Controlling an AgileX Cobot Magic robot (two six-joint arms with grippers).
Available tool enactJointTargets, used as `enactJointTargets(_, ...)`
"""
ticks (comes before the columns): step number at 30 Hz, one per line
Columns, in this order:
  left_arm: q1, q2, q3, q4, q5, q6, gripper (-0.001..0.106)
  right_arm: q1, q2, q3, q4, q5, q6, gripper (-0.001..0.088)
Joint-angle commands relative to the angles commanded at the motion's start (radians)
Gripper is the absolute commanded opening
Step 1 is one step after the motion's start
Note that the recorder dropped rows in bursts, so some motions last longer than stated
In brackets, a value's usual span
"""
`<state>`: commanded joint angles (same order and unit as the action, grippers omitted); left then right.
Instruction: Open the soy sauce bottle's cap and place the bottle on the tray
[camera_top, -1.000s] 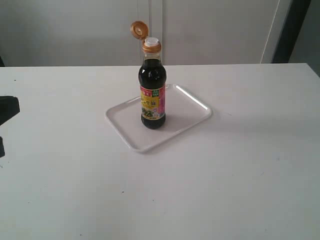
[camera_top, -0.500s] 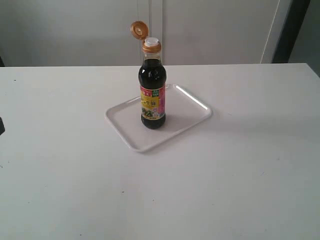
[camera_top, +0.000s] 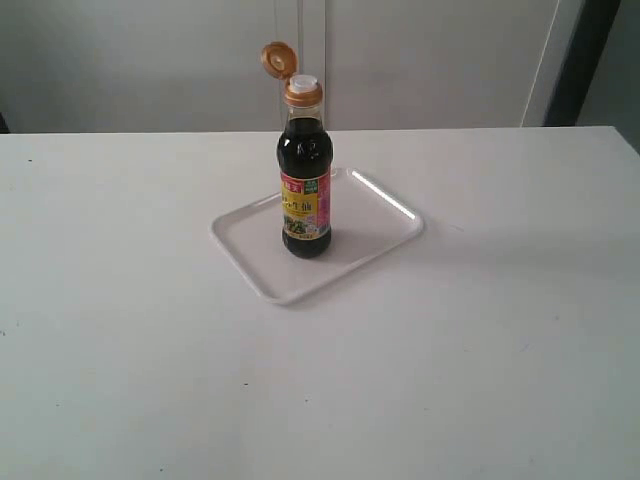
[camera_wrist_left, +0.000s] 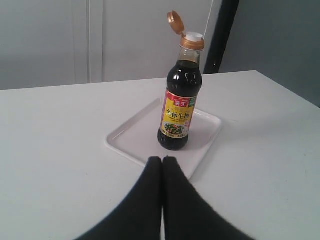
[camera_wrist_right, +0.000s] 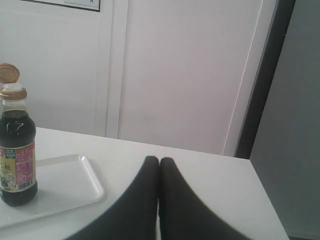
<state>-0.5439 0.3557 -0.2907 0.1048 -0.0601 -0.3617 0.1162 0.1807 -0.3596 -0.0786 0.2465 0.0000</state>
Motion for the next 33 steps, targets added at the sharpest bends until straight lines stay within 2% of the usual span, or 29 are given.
enactJointTargets(5,0.000,0.000,0.000,0.002,0.000,0.000,0.000,0.000,0.000,0.000,0.000,0.000,0.000,0.0000)
enactJointTargets(8,0.000,0.000,0.000,0.070,0.004,0.111,0.000,0.000,0.000,0.000,0.000,0.000,0.000,0.0000)
enactJointTargets(12,0.012,0.000,0.000,-0.030,0.084,0.160,0.000,0.000,0.000,0.000,0.000,0.000,0.000,0.0000)
enactJointTargets(17,0.053,-0.044,0.000,-0.055,0.156,0.211,0.000,0.000,0.000,0.000,0.000,0.000,0.000,0.0000)
enactJointTargets(20,0.098,-0.099,0.000,-0.097,0.224,0.277,0.000,0.000,0.000,0.000,0.000,0.000,0.000,0.0000)
enactJointTargets(26,0.227,-0.179,0.016,-0.105,0.283,0.279,0.000,0.000,0.000,0.000,0.000,0.000,0.000,0.0000)
enactJointTargets(29,0.298,-0.231,0.099,-0.115,0.229,0.279,0.000,0.000,0.000,0.000,0.000,0.000,0.000,0.0000)
enactJointTargets(33,0.382,-0.291,0.169,-0.126,0.249,0.279,0.000,0.000,0.000,0.000,0.000,0.000,0.000,0.0000)
